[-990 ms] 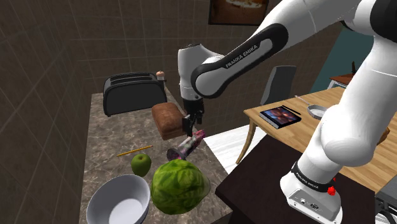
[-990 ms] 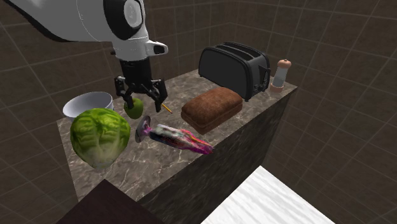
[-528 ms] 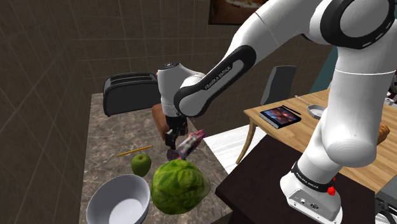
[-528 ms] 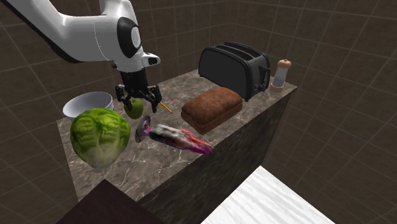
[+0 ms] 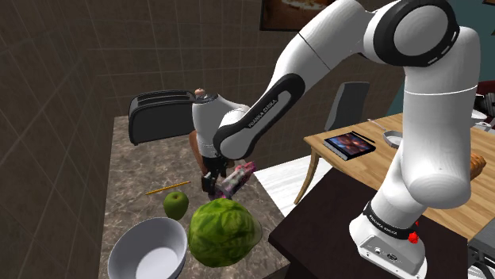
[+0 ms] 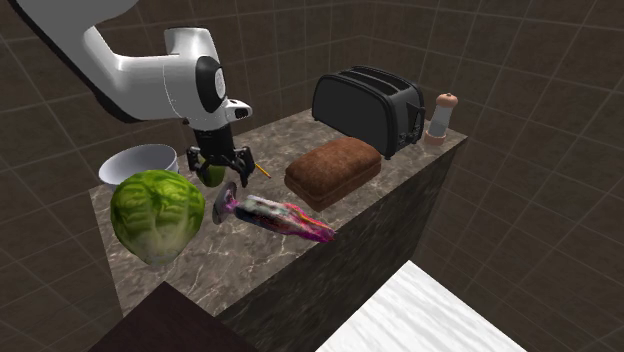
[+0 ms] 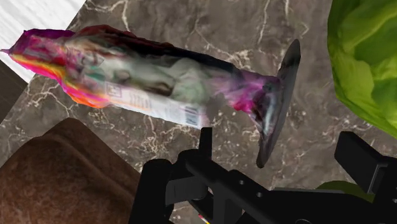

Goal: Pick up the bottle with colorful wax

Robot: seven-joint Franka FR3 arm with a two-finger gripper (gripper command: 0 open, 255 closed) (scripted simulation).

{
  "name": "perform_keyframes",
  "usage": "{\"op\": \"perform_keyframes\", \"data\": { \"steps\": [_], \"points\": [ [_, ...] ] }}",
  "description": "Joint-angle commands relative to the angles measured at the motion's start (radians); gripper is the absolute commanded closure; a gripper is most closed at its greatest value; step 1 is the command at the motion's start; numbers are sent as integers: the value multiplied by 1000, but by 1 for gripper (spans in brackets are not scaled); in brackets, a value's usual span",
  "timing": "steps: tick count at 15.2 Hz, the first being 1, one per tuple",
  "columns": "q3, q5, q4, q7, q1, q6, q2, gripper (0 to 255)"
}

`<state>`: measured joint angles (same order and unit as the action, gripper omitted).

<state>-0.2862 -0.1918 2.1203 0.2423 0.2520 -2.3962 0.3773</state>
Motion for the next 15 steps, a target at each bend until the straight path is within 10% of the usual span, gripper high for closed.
{"op": "perform_keyframes", "data": {
  "steps": [1, 2, 3, 15],
  "points": [
    [4, -7, -2, 5, 3, -13, 15, 0],
    [4, -7, -2, 5, 3, -13, 16, 0],
    [4, -7, -1, 5, 3, -14, 15, 255],
    [-5, 8, -3, -5, -3, 18, -16, 255]
  ]
}}
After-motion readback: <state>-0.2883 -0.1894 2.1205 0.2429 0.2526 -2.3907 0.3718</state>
